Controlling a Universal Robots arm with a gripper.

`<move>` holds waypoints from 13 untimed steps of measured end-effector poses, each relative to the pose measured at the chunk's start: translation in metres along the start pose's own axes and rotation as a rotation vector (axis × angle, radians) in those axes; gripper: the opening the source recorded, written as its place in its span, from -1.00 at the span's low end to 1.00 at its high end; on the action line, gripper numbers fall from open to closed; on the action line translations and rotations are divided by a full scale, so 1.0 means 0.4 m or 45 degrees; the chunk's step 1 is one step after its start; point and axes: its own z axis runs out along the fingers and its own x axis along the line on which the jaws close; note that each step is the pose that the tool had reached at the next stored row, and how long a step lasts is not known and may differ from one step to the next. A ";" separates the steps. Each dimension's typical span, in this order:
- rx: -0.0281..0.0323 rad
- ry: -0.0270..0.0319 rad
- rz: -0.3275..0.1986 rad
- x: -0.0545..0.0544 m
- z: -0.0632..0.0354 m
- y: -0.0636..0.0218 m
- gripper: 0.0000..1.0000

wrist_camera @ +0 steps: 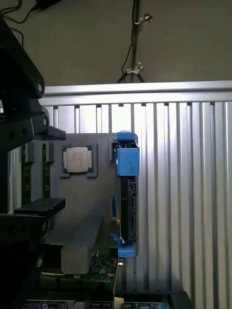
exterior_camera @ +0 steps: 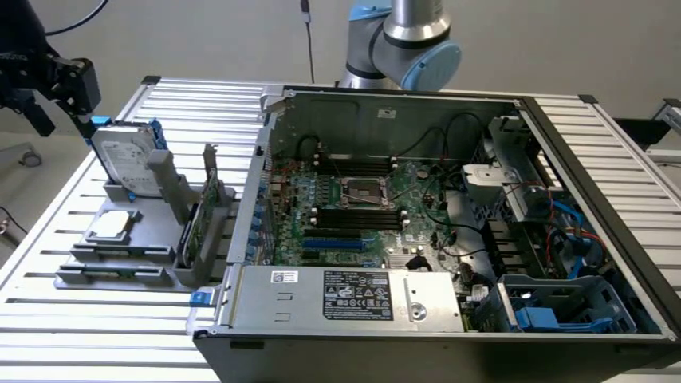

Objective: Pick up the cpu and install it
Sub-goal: 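Pick up the cpu and move it towards the insertion slot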

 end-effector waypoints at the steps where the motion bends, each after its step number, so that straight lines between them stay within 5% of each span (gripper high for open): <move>1: -0.0001 -0.0002 0.000 0.004 0.005 0.000 0.19; 13: 0.0000 -0.0002 0.003 0.012 0.060 0.000 0.19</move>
